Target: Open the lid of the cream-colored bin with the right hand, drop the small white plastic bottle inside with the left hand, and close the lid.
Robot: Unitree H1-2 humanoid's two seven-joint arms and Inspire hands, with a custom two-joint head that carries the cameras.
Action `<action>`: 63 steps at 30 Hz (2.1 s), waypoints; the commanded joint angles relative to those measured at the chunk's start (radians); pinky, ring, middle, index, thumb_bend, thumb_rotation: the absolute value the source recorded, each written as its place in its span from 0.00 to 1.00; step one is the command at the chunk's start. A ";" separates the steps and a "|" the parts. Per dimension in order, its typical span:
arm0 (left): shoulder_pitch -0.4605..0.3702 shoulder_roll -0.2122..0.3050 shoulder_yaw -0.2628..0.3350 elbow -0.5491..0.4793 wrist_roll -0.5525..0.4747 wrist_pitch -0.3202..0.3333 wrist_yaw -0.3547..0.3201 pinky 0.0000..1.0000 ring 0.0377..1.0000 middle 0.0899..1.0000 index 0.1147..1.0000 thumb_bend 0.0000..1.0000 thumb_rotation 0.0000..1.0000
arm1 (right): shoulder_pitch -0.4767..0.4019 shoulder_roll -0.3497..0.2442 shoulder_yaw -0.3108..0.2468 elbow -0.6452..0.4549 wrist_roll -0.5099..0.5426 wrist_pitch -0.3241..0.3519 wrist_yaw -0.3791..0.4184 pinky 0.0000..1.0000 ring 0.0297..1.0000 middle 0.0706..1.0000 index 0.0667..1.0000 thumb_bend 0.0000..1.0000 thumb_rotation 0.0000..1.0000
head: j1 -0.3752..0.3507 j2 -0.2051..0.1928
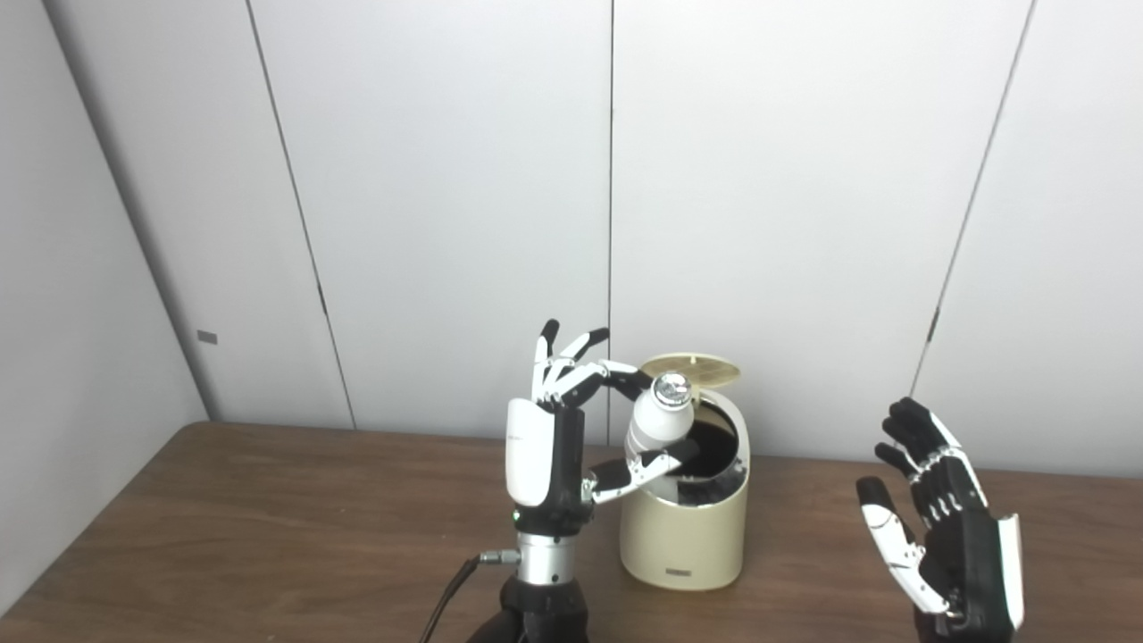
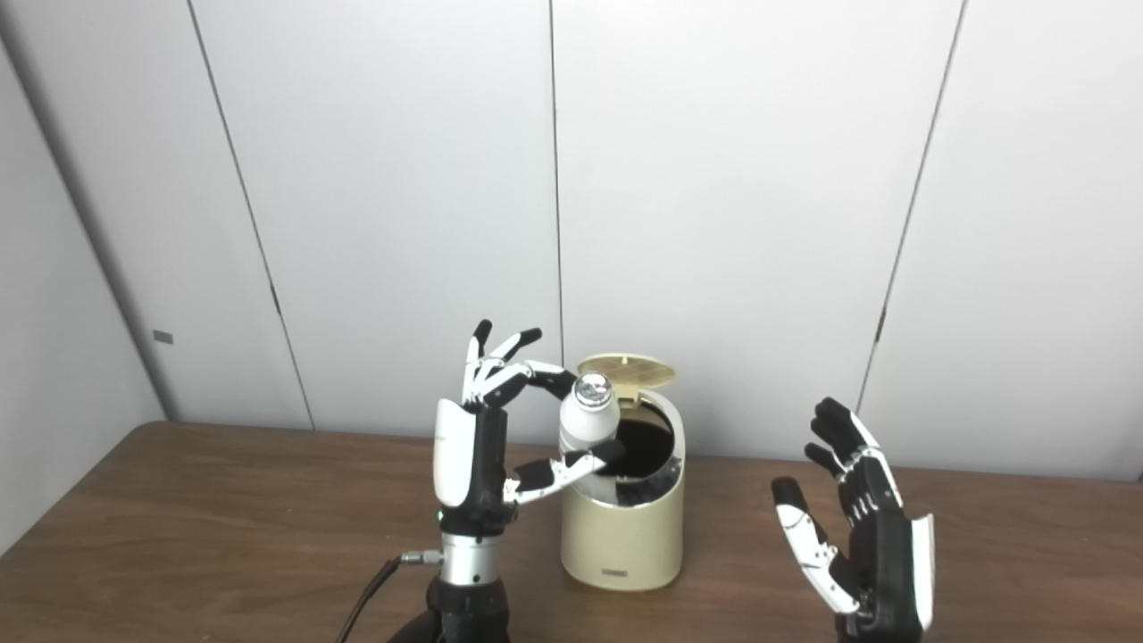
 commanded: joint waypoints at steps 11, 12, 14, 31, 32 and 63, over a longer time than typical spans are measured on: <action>-0.117 0.029 -0.070 -0.037 -0.001 -0.017 0.031 1.00 0.80 0.42 0.43 0.53 0.00 | -0.016 0.007 -0.007 -0.041 -0.025 -0.036 -0.001 0.77 0.83 0.84 0.83 0.27 0.49 | -0.015 -0.002; -0.117 0.029 -0.074 -0.034 0.004 -0.017 0.036 1.00 0.79 0.42 0.42 0.53 0.00 | -0.015 0.008 -0.006 -0.043 -0.023 -0.036 0.001 0.77 0.84 0.84 0.83 0.27 0.49 | -0.016 -0.002; -0.114 0.028 -0.080 -0.023 0.005 -0.017 0.044 1.00 0.79 0.43 0.42 0.53 0.00 | -0.010 0.011 -0.005 -0.053 -0.021 -0.035 0.004 0.78 0.84 0.84 0.83 0.28 0.50 | -0.019 0.000; -0.103 0.063 -0.223 0.150 -0.075 -0.017 0.145 1.00 0.76 0.44 0.40 0.53 0.00 | 0.019 0.018 -0.005 -0.098 -0.028 -0.034 0.019 0.76 0.82 0.83 0.81 0.27 0.49 | -0.054 0.012; -0.104 0.066 -0.235 0.161 -0.079 -0.017 0.153 1.00 0.75 0.44 0.40 0.53 0.00 | 0.022 0.019 -0.004 -0.102 -0.028 -0.033 0.021 0.76 0.82 0.83 0.81 0.27 0.48 | -0.056 0.013; -0.131 0.108 -0.324 0.228 -0.173 -0.017 0.048 1.00 0.89 0.69 0.67 1.00 0.60 | 0.037 0.024 -0.005 -0.105 -0.061 -0.036 0.041 0.76 0.83 0.83 0.81 0.29 0.45 | -0.065 0.005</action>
